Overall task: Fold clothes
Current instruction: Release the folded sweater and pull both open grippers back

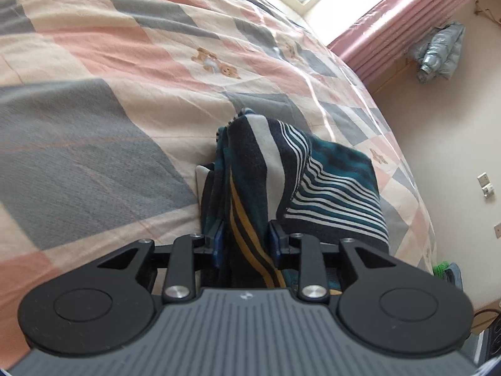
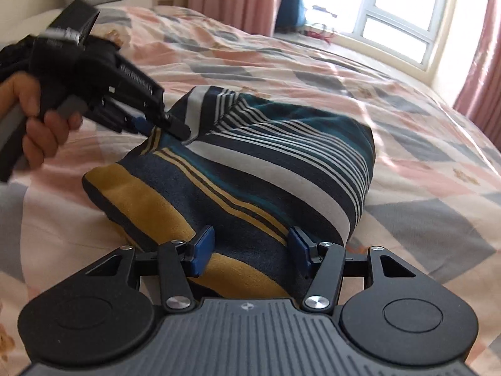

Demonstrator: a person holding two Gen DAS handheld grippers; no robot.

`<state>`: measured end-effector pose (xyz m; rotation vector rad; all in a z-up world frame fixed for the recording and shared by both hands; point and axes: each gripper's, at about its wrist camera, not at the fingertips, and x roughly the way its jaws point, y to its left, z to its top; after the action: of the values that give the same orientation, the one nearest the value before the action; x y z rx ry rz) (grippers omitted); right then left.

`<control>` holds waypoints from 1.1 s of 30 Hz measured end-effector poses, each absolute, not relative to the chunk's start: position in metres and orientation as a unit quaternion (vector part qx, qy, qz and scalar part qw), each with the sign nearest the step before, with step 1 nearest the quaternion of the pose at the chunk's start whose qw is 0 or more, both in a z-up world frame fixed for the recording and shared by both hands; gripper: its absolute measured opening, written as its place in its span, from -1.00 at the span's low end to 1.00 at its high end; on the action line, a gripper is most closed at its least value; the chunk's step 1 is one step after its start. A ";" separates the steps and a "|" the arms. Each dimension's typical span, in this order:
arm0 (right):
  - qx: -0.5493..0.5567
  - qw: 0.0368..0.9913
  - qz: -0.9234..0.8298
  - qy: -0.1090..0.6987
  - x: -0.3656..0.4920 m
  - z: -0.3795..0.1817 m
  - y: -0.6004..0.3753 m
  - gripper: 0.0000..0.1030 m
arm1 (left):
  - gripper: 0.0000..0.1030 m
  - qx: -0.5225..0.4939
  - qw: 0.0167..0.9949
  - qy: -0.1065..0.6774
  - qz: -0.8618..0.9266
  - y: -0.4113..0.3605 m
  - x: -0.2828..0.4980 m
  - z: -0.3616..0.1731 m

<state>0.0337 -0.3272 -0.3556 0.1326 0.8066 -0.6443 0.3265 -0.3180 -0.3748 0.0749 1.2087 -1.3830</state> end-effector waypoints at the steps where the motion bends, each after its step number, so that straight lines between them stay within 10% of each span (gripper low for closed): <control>1: 0.062 0.869 -0.304 0.387 0.033 -0.357 -0.327 0.10 | -0.59 0.033 0.614 0.519 -0.594 -0.316 0.328 -0.363; 7: 0.102 0.882 -0.286 0.361 0.024 -0.338 -0.337 0.01 | -0.59 0.043 0.633 0.443 -0.633 -0.349 0.314 -0.304; 20: 0.212 0.862 -0.354 0.294 0.042 -0.385 -0.512 0.07 | -0.69 0.096 0.664 0.400 -0.624 -0.405 0.296 -0.385; 33: 0.213 0.873 -0.354 0.261 -0.021 -0.316 -0.426 0.16 | -0.76 0.114 0.669 0.394 -0.619 -0.325 0.279 -0.308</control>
<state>-0.0212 -0.4258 -0.3165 0.4451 0.5447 -0.7394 0.2791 -0.3249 -0.3085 0.2576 0.8877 -1.3965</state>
